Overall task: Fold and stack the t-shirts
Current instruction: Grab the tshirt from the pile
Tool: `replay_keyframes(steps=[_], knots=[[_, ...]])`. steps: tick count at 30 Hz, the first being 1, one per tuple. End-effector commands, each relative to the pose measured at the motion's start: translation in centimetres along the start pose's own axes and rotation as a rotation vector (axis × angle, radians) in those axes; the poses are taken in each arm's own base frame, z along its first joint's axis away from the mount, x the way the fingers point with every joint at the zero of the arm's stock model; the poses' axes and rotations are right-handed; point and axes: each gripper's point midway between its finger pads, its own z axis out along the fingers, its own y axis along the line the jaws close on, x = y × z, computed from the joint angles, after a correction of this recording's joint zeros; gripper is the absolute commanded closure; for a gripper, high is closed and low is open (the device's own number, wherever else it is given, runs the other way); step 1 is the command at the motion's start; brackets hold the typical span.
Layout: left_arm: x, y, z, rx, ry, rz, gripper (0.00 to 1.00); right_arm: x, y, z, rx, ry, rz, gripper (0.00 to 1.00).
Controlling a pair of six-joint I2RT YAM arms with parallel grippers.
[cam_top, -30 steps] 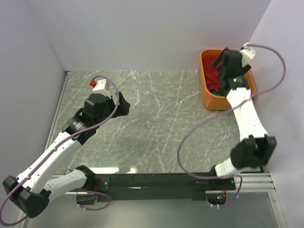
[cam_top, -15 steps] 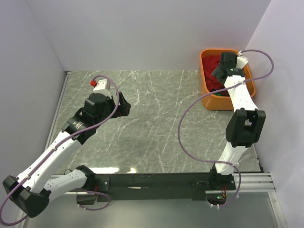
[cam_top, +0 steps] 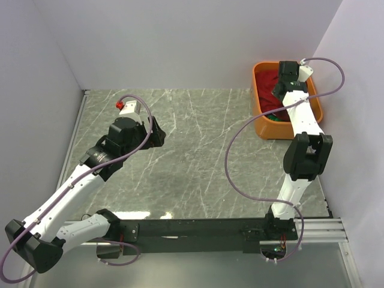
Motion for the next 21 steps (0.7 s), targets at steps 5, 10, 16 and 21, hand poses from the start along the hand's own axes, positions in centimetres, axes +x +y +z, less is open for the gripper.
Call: replay_keyframes(steps=[5,10,16,21], knots=[[-2.0,-1.3,-0.2,0.027,-0.042,-0.025,0.02,-5.0,1.3,-2.4,-0.059,-0.11,0.031,1.0],[-2.2,-1.5,-0.1,0.03,-0.038,-0.023,0.02,-9.2,1.8,-6.2,-0.117,-0.206,0.072,1.0],[-2.6,-1.5,-0.2,0.03,-0.049,-0.019,0.02,-16.1,2.9,-13.7,-0.254,-0.379,0.153,1.0],[-2.5,-1.5,-0.1,0.03,-0.049,-0.019,0.02,-21.0,3.4,-19.4,-0.352,-0.526,0.192,1.0]])
